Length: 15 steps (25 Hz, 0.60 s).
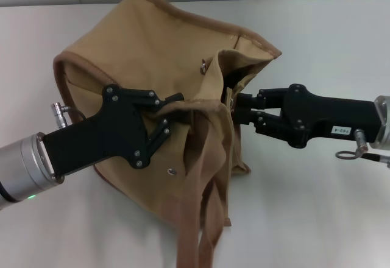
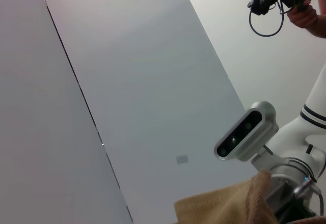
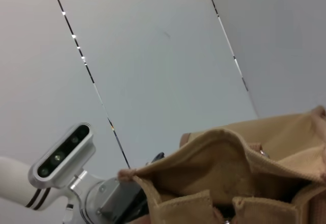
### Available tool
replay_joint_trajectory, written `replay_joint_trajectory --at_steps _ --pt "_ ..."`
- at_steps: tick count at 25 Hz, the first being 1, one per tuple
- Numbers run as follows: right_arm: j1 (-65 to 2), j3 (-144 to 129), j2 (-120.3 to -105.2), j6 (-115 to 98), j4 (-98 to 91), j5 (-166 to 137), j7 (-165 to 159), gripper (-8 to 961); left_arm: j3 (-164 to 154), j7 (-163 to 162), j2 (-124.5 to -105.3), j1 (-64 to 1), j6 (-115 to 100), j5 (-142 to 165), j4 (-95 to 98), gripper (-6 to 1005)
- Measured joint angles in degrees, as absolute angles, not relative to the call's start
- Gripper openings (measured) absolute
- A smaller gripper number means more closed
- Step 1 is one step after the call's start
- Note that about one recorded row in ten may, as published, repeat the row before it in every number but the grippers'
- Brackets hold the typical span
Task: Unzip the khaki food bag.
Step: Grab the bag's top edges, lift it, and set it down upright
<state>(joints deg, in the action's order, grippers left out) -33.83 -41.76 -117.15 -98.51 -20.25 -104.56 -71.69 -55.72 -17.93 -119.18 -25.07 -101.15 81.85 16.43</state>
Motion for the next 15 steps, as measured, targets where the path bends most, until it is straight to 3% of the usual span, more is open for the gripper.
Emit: replay_joint_trajectory --at_steps 5,15 --pt "-34.3 -44.4 -118.29 -96.6 -20.1 -104.7 -71.4 291 -55.8 -17.9 -119.18 -25.4 -101.2 81.8 16.3 82" --pt "-34.6 -45.6 -118.81 -97.1 -19.9 -104.7 -71.5 281 -55.8 -17.9 -119.18 -25.6 -101.2 81.8 16.0 82"
